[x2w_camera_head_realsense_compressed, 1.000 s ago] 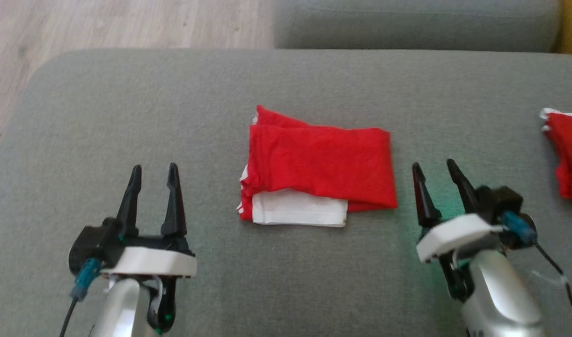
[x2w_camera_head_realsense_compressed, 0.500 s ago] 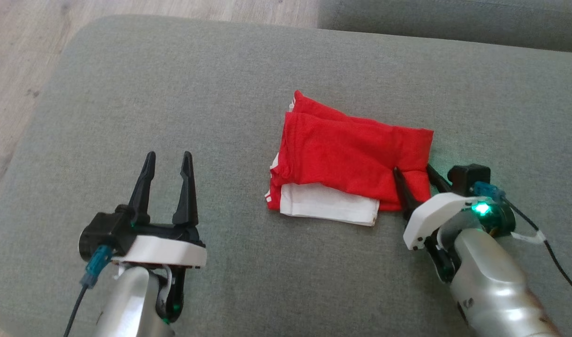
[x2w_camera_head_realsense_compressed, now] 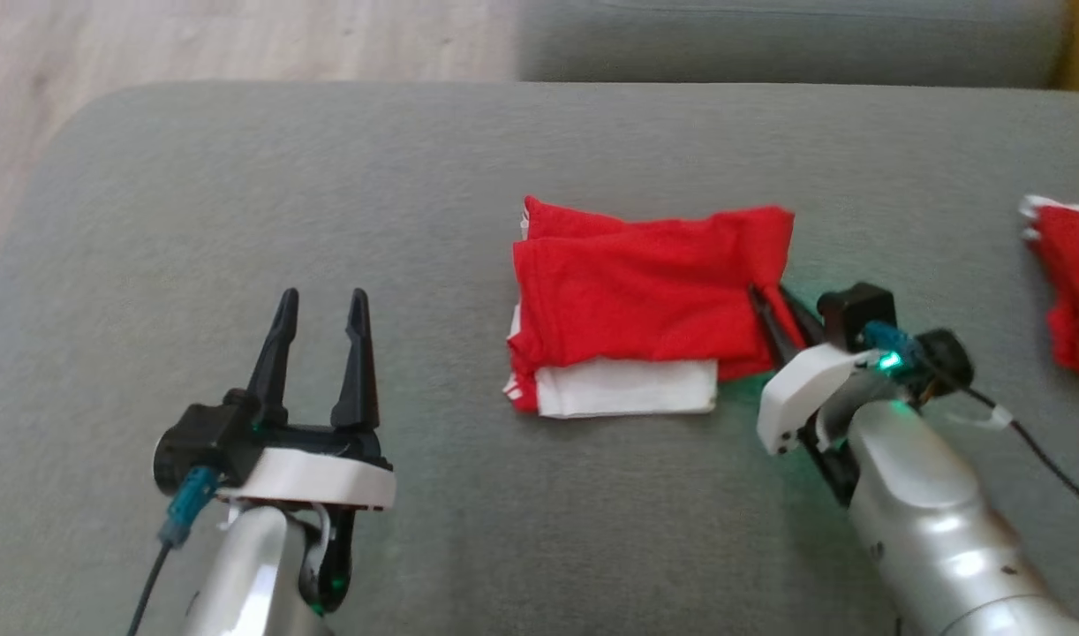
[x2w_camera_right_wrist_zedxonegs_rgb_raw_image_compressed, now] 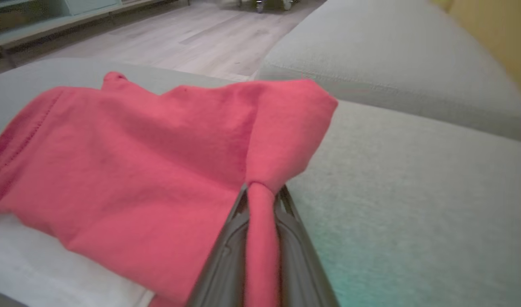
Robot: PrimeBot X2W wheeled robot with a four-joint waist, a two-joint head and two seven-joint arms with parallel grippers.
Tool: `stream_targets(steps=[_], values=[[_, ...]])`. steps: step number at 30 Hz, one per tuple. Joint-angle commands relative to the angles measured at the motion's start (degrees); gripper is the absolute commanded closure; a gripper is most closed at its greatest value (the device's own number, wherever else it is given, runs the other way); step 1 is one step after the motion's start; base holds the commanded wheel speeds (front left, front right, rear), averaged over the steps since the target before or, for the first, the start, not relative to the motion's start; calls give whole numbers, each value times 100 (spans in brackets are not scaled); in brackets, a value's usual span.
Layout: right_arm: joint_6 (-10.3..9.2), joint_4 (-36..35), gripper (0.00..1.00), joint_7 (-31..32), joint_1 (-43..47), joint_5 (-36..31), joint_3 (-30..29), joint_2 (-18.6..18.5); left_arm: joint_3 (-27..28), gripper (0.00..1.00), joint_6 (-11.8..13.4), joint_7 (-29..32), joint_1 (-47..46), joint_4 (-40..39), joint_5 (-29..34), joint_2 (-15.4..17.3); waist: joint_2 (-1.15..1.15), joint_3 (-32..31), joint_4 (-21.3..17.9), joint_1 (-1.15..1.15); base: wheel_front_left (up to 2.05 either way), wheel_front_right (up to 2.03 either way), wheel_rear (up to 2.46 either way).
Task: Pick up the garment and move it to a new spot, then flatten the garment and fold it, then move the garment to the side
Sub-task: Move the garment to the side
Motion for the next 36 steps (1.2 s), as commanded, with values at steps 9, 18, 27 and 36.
stream_targets(steps=[9, 18, 27, 36], values=[[20, -809, 100, -64, -365, -715, -37, -927, -157, 0, 131, -29, -251, -323, -175, 43, 0, 92, -841, 0, 0, 0, 0], [20, -1243, 100, 500, -766, -399, 27, -2320, -217, 0, 95, -29, -570, -331, -68, 43, 0, 524, -1125, 0, 0, 0, 0], [20, -1079, 100, 1123, -957, -122, -170, -3347, -326, 0, 25, -29, -812, -298, -88, 43, 0, 991, -1067, 0, 0, 0, 0], [20, -854, 87, 1269, -960, -227, -524, -3503, -350, 0, -1, -29, -1022, -306, -78, 43, 0, 1320, -964, 0, 0, 0, 0]])
